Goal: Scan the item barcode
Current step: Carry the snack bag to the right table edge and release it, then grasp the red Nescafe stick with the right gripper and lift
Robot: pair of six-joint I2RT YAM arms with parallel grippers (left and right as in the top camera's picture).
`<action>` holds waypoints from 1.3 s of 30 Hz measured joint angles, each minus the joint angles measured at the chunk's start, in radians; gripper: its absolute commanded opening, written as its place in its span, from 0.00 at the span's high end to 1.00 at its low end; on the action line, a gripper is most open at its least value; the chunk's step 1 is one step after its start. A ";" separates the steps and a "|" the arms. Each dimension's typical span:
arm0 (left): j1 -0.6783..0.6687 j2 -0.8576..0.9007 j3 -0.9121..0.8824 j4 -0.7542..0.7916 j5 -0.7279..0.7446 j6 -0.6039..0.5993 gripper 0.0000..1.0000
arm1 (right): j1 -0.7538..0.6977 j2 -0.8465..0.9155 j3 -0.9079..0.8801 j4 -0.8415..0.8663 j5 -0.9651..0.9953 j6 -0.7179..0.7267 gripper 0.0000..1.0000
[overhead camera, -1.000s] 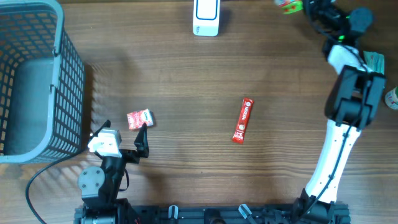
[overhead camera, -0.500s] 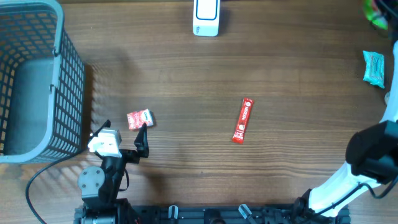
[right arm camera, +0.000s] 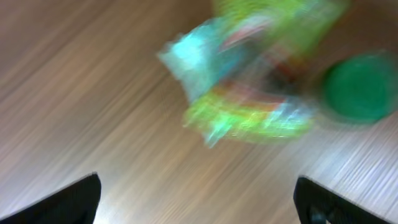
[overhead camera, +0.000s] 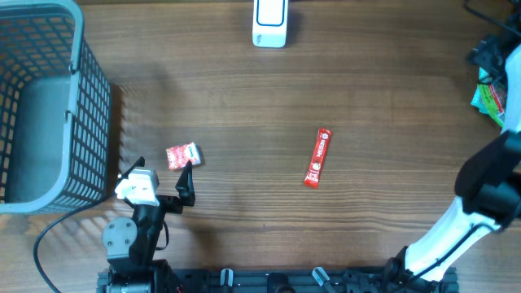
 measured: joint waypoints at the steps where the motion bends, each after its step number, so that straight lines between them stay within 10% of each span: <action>1: 0.000 0.000 0.000 0.000 0.000 0.000 0.00 | 0.029 -0.023 0.005 -0.029 -0.056 0.001 0.00; 8: 0.000 0.000 0.000 0.000 0.000 0.000 0.00 | 0.455 -0.112 -0.125 -0.165 -0.463 0.028 0.07; 12: 0.000 0.000 0.000 0.000 0.000 0.000 0.00 | 0.652 -0.111 -0.335 -0.157 -0.444 0.148 0.32; 21: 0.000 0.000 0.000 0.000 0.000 0.000 0.00 | 0.755 -0.109 -0.657 0.074 -0.292 0.371 0.32; 27: 0.000 0.000 0.000 0.000 0.000 0.000 0.00 | 0.752 -0.124 -0.787 0.242 -0.248 0.378 0.95; 30: 0.000 0.000 0.000 0.000 0.000 0.000 0.00 | 0.749 -0.127 -0.789 0.256 -0.253 0.374 0.96; 39: 0.000 0.000 0.000 0.000 0.000 0.000 0.00 | 0.687 -0.111 -0.683 0.274 -1.302 0.273 0.96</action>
